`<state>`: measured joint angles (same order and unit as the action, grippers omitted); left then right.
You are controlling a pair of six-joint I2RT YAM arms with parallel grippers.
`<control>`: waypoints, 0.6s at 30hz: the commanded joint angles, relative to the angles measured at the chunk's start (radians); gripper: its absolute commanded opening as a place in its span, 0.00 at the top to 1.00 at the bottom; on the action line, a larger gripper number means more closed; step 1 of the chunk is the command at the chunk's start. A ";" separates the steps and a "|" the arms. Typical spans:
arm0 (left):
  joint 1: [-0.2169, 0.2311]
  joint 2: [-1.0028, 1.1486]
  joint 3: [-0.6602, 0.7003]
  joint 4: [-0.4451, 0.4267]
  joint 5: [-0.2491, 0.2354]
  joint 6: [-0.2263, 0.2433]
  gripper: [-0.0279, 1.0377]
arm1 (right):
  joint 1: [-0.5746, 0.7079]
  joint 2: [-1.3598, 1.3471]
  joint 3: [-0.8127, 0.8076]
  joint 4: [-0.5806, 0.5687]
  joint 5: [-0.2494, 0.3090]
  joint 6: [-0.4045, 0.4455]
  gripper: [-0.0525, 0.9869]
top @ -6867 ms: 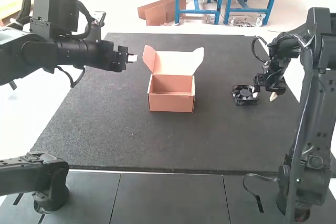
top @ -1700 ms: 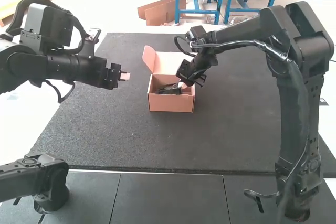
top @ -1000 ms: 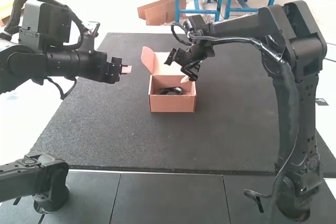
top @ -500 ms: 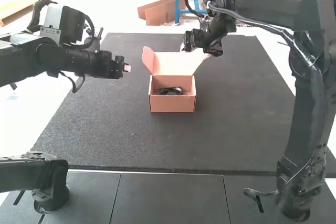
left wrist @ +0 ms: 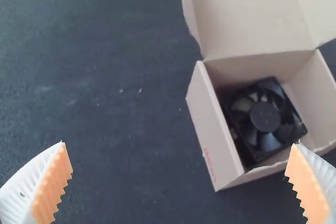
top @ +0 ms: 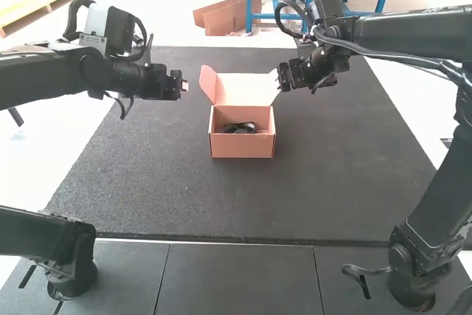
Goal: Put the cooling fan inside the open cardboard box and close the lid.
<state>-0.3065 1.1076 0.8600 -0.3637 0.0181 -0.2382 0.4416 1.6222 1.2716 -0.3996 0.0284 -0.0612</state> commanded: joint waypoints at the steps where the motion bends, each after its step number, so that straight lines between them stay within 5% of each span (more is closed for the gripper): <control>1: 0.018 0.037 0.045 0.025 -0.047 -0.009 0.07 | -0.029 -0.033 -0.003 0.030 0.028 -0.023 0.09; 8: 0.047 0.146 0.086 0.111 -0.106 -0.007 0.07 | -0.063 -0.033 0.005 0.151 0.021 -0.015 0.09; 18: 0.049 0.327 0.185 0.190 -0.118 -0.004 0.07 | -0.070 -0.018 0.080 0.153 -0.018 0.017 0.09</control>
<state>-0.2619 1.4075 0.9920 -0.1883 -0.0830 -0.2413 0.3840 1.6226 1.3064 -0.2558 0.0269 -0.0631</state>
